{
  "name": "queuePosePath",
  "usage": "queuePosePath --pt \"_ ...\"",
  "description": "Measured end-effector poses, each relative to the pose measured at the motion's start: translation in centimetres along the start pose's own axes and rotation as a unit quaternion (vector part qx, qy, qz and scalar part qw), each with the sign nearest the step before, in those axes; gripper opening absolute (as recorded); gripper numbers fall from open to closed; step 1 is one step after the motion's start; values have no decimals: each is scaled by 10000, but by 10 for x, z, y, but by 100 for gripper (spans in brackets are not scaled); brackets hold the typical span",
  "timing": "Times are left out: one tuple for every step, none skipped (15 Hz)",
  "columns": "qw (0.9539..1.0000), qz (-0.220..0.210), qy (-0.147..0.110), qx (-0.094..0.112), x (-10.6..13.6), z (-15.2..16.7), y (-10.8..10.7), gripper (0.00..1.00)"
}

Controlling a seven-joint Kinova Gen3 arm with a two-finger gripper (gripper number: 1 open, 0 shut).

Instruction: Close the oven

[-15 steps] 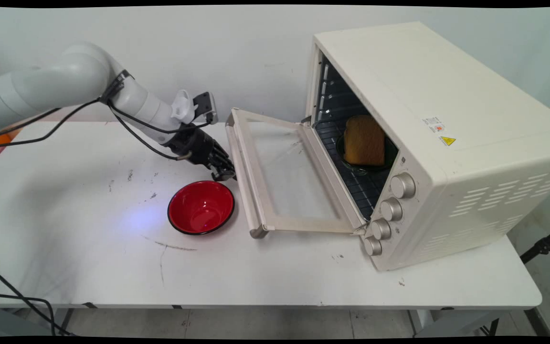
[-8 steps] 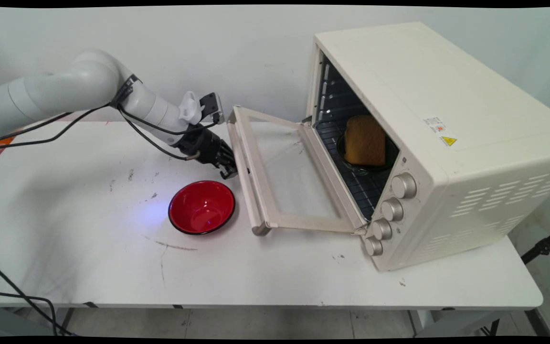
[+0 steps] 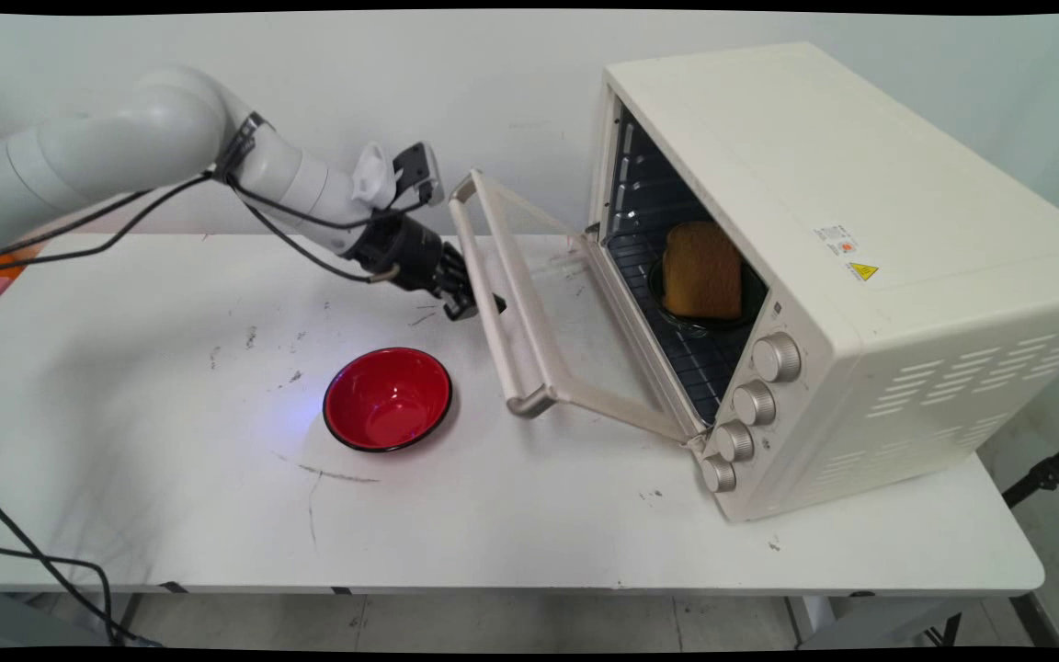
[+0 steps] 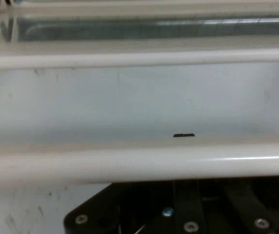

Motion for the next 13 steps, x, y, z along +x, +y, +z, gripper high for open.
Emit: queuePosePath --pt "10000 2 51 -13 7 -4 2 0" --pt "9999 2 111 -21 14 -10 4 0" --pt "9999 18 166 -34 23 -16 5 0" --pt "9998 29 211 -40 30 -20 6 0" --pt "9996 37 262 -38 37 -27 7 0" --pt "9995 51 312 -35 46 -33 7 0" --pt "9993 59 356 -28 52 -38 8 0" --pt "9992 58 407 -14 60 -44 8 0" --pt "9989 59 458 -10 68 -49 8 0" --pt "9987 55 500 -7 75 -54 9 0" --pt "9985 47 547 -9 82 -60 10 0" --pt "9983 44 589 -15 88 -66 11 0" --pt "9980 43 623 -16 93 -71 12 0"
